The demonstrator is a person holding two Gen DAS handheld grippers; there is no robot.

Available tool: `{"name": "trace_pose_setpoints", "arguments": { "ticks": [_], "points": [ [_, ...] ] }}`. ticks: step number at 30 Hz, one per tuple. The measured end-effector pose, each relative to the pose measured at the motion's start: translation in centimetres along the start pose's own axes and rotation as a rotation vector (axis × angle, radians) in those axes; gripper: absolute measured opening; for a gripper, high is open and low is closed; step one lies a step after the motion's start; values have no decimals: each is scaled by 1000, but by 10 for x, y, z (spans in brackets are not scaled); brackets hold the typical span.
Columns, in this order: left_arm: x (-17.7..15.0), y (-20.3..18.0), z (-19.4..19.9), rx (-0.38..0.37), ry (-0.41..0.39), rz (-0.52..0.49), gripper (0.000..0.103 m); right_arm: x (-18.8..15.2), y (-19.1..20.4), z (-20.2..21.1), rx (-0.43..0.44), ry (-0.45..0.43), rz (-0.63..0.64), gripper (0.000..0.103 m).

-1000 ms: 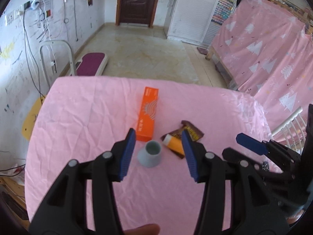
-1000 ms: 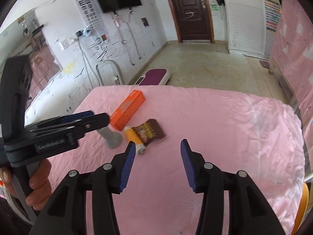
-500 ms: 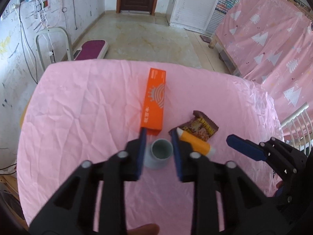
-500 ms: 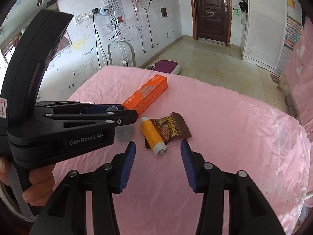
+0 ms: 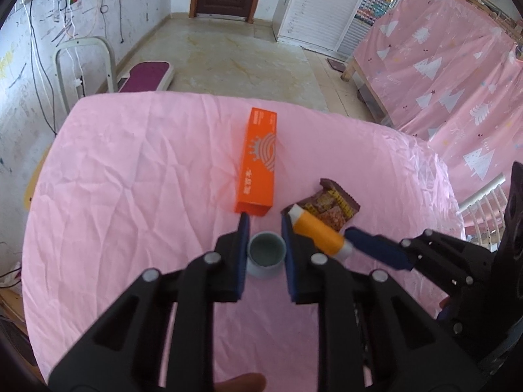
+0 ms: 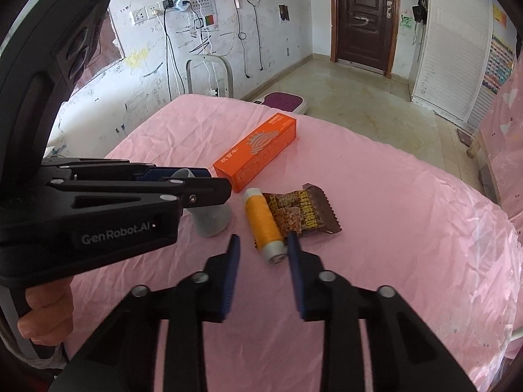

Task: Collect trash
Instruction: 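Grasp the orange thread spool with the right tool while the left tool grasps the grey cup, then carry the spool and grey cup over the orange bucket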

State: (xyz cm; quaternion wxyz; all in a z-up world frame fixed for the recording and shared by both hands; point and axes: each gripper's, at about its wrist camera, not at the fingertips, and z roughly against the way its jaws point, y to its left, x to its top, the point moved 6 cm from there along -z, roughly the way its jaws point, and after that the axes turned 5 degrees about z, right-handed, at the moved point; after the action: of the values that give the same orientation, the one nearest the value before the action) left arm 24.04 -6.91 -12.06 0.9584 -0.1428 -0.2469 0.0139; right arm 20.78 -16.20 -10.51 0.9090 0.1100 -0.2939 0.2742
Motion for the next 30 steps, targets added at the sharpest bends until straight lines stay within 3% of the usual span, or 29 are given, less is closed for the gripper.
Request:
{"name": "trace_pose_setpoints", "arguments": {
  "ticks": [2, 17, 30],
  "points": [
    [1, 0, 2, -3, -2, 2, 18, 0, 1, -1, 5, 3, 3, 4],
    [-3, -9, 30, 12, -56, -9, 18, -6, -7, 36, 12, -78, -42, 4],
    [-14, -69, 55, 16, -107, -102, 18, -36, -43, 94, -16, -195, -148, 4]
  ]
}}
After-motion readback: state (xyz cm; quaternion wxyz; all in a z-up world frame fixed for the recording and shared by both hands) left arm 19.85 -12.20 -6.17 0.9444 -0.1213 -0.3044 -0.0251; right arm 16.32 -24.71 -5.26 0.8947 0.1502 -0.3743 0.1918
